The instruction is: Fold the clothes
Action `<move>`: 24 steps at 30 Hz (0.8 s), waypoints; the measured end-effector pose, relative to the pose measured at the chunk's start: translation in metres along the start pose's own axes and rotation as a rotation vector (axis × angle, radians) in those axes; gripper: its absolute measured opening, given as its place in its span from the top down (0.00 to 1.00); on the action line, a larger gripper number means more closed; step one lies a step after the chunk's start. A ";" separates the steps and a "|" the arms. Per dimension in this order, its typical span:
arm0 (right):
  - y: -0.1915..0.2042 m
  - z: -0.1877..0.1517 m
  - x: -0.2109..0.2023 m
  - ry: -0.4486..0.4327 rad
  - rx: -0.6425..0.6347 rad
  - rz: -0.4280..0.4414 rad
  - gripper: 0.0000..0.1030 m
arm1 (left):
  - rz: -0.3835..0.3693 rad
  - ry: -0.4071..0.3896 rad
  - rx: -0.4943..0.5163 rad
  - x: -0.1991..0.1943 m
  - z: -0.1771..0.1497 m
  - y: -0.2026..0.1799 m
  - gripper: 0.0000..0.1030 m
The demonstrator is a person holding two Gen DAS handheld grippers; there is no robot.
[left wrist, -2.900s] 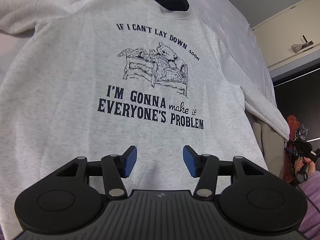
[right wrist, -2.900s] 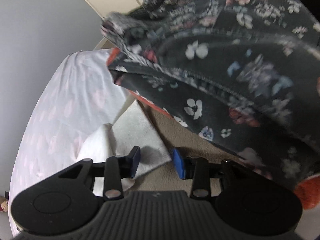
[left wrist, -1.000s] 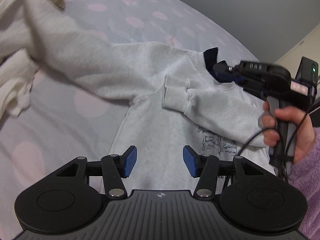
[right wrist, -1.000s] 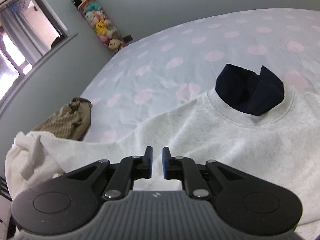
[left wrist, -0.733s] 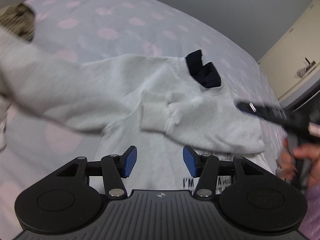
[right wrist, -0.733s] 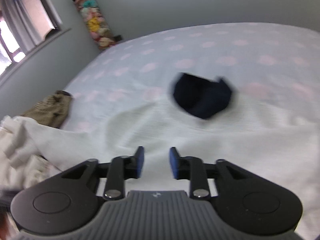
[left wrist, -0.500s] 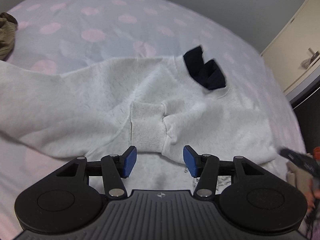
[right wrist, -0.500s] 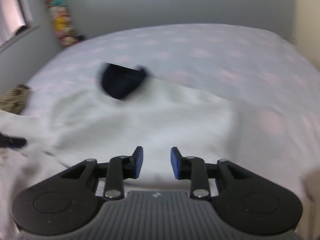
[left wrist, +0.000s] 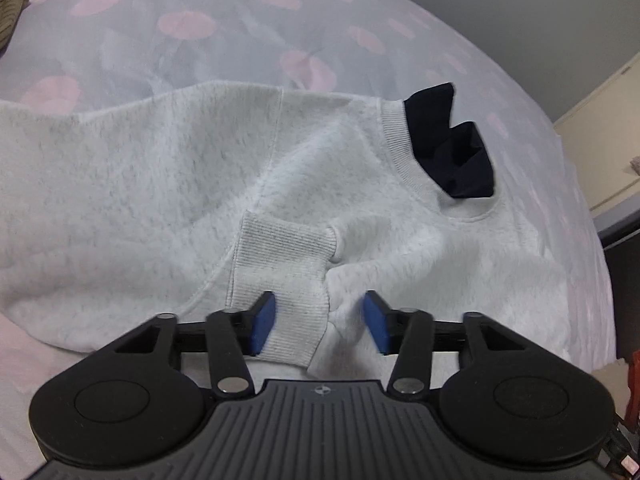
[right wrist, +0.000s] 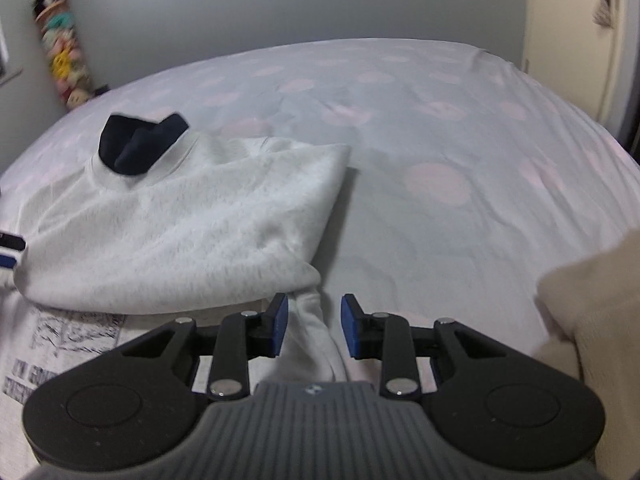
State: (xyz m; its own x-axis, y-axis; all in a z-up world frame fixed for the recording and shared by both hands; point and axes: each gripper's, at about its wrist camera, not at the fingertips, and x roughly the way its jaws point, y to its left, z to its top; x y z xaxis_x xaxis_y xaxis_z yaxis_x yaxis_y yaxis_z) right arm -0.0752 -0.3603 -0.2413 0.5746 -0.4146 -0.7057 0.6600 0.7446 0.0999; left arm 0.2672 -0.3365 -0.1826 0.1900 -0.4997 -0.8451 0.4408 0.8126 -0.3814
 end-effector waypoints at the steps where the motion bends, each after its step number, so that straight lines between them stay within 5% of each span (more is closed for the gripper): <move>1: -0.001 0.000 0.005 0.008 -0.005 0.006 0.68 | 0.003 -0.004 0.000 0.002 0.000 -0.002 0.75; 4: -0.004 0.000 0.016 0.022 0.005 0.034 0.68 | 0.014 -0.023 0.024 0.002 0.001 -0.011 0.91; 7: -0.005 0.001 0.024 0.033 0.010 0.059 0.67 | 0.046 -0.040 0.083 -0.002 0.002 -0.026 0.96; 8: -0.004 0.001 0.025 0.032 0.003 0.057 0.75 | 0.048 -0.051 0.096 -0.005 0.003 -0.030 0.97; 9: -0.003 0.001 0.023 0.023 -0.006 0.048 0.87 | 0.052 -0.071 0.108 -0.010 0.004 -0.034 0.97; 13: -0.004 0.001 0.009 -0.011 -0.023 0.020 0.89 | 0.084 -0.127 0.139 -0.028 0.010 -0.041 0.98; 18: -0.010 -0.005 0.027 0.092 -0.007 -0.009 0.91 | 0.144 -0.078 0.164 -0.008 0.006 -0.033 0.98; 24: -0.013 -0.007 0.028 0.103 0.008 -0.005 0.90 | 0.175 -0.064 0.182 0.010 -0.005 -0.027 0.90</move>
State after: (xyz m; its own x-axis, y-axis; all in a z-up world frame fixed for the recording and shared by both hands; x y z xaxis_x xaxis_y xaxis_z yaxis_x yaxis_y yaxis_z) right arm -0.0709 -0.3778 -0.2676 0.5189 -0.3621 -0.7744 0.6668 0.7382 0.1016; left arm 0.2526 -0.3618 -0.1825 0.3294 -0.3793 -0.8647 0.5462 0.8236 -0.1532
